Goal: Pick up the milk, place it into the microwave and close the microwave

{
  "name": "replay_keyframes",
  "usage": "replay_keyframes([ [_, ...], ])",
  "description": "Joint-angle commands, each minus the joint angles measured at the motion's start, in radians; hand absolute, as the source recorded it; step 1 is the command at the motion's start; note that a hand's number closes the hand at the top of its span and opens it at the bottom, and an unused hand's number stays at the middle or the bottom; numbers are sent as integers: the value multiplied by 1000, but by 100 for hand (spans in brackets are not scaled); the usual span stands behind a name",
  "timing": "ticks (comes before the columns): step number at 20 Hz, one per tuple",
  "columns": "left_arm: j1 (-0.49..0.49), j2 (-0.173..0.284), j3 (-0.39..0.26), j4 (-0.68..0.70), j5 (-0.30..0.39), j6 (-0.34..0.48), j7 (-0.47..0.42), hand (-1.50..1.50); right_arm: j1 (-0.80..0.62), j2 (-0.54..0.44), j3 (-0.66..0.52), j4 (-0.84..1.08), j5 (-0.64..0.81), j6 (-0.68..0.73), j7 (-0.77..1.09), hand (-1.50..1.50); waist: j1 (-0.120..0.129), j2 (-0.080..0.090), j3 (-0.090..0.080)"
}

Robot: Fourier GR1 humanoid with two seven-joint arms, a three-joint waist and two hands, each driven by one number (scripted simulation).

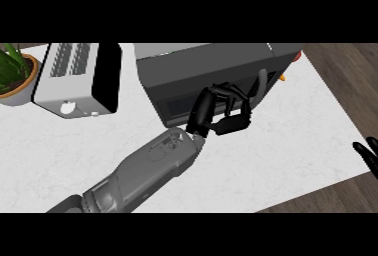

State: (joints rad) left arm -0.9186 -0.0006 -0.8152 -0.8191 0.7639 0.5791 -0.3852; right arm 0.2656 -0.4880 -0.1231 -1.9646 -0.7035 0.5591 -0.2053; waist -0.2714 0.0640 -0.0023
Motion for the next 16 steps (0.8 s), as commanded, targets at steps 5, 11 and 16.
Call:
replay_keyframes([
  [5, -61, 1, 66, 111, 57, 35, -49, 150, -17, -37, -13, -20, -45, 13, 26, -150, -1, 16, -1],
  [11, -50, 1, 48, 111, 88, 44, -102, 150, -23, -44, 11, -35, -70, 41, 32, -150, -10, 28, 0],
  [16, -54, 1, 47, 122, 112, 56, -135, 150, -19, -48, 16, -55, -84, 53, 32, -150, -18, 24, 1],
])
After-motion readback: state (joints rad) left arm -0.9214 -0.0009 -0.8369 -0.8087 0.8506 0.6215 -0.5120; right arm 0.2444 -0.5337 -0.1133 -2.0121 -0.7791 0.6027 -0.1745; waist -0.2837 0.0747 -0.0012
